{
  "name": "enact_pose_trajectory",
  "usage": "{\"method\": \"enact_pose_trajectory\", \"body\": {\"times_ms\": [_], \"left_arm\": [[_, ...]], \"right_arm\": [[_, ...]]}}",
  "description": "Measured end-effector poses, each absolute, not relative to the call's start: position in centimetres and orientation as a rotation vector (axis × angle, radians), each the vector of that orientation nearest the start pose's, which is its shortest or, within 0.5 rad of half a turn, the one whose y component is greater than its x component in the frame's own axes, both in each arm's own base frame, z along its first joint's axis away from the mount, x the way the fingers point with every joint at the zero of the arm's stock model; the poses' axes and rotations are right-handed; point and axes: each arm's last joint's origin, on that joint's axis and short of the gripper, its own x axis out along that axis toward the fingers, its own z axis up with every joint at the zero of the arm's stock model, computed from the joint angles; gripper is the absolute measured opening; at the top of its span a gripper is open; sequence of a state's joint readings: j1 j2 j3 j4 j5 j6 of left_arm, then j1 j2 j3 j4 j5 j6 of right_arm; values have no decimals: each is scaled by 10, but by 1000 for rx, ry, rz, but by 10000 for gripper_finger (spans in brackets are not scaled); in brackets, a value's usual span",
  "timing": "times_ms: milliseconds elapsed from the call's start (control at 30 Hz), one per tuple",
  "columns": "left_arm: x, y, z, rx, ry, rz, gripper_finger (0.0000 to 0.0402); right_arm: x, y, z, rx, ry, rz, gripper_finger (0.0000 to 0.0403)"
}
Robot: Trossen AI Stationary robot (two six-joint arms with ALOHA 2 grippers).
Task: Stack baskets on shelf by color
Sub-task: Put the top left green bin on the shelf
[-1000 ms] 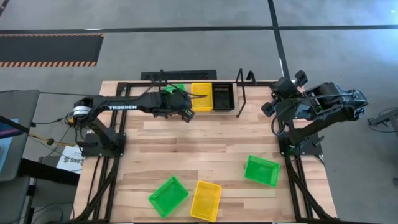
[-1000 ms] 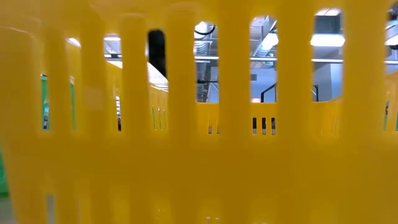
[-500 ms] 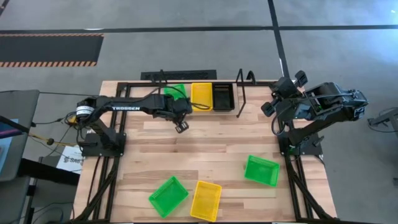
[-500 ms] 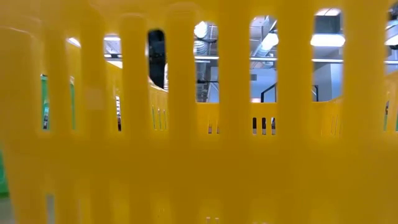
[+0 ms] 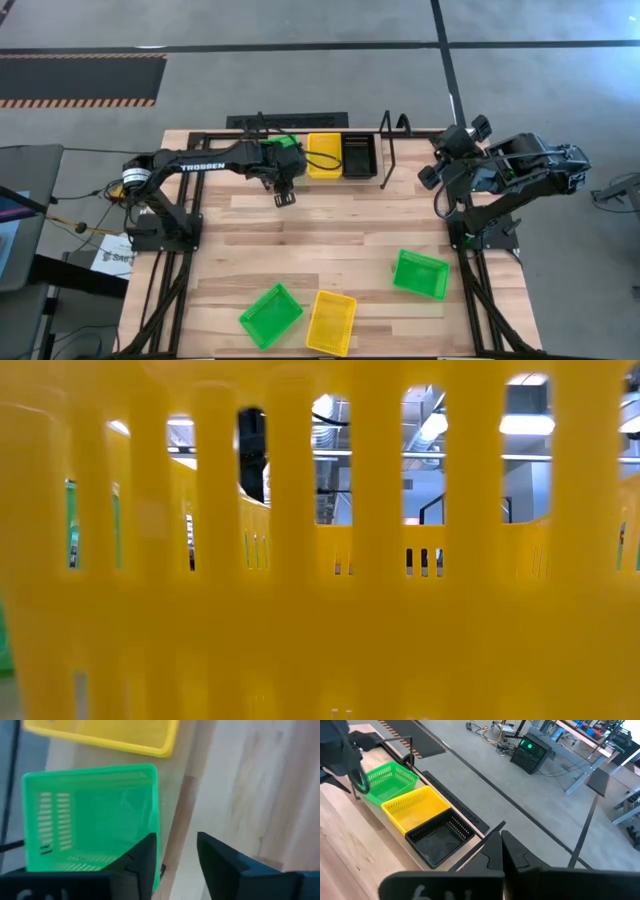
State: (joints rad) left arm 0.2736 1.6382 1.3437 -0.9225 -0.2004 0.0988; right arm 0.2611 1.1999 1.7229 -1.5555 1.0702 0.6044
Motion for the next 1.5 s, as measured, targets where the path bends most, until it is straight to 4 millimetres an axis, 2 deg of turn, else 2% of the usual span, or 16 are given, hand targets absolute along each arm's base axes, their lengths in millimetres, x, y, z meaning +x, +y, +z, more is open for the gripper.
{"method": "enact_pose_trajectory", "body": {"times_ms": [100,267,600,800,933,1133,1233,1500], "left_arm": [[309,93,263,73,1251,271,143],[309,98,262,92,1253,240,139],[324,113,225,137,1376,281,137],[326,114,218,154,1406,298,137],[329,114,226,150,1386,316,137],[342,119,258,235,1291,413,137],[340,128,271,208,1277,446,137],[329,155,265,79,1310,468,137]], "right_arm": [[152,14,453,-116,569,-932,1],[158,16,451,-121,580,-935,1],[165,18,447,-144,608,-935,1],[166,18,447,-143,609,-934,1],[166,18,447,-143,609,-934,1],[166,18,447,-142,608,-934,1],[166,18,447,-143,608,-934,1],[166,18,447,-143,609,-934,1]]}}
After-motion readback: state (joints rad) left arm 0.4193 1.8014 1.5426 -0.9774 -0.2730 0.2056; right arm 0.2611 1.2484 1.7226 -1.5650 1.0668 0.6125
